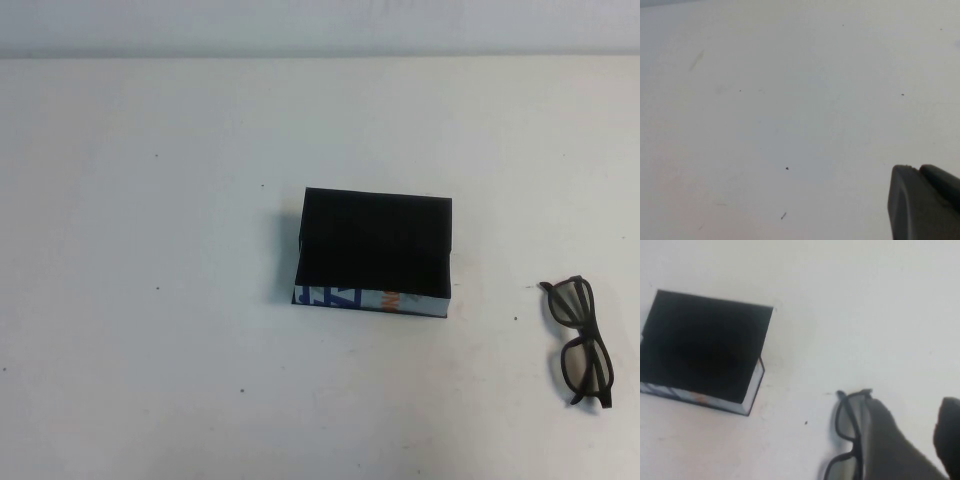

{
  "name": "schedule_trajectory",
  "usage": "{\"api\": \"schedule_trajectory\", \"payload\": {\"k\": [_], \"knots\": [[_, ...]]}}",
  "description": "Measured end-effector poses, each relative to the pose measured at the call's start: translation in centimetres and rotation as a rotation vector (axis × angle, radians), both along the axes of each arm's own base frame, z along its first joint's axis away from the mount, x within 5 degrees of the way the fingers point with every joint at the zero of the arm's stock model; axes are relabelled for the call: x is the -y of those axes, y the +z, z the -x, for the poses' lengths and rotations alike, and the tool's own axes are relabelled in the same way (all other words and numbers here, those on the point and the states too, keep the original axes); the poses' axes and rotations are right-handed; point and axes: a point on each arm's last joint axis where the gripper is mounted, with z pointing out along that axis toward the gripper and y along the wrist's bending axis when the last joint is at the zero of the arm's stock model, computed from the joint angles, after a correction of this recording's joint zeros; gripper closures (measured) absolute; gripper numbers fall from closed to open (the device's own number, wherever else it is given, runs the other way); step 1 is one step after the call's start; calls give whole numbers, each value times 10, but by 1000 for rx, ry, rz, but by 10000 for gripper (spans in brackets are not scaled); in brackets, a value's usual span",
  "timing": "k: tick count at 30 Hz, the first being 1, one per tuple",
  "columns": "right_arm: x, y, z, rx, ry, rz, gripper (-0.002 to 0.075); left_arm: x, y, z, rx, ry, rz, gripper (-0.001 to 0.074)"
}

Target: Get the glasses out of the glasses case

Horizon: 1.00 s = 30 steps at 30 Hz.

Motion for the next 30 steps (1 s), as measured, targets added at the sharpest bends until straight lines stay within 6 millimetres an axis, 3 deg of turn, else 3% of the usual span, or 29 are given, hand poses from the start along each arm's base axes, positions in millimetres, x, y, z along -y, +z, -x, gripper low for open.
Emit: {"api": "schedule_trajectory", "payload": {"k": [6, 11, 16, 22, 30], "knots": [[14, 11, 59, 164, -26, 51, 699, 0, 0, 0, 0, 0, 0, 739], [18, 10, 88, 239, -32, 47, 736, 0, 0, 0, 0, 0, 0, 739], [20, 0, 98, 402, -34, 54, 741, 0, 0, 0, 0, 0, 0, 739], [22, -32, 106, 458, -37, 56, 742, 0, 0, 0, 0, 0, 0, 739], [21, -102, 110, 430, -46, -19, 742, 0, 0, 0, 0, 0, 0, 739]]}}
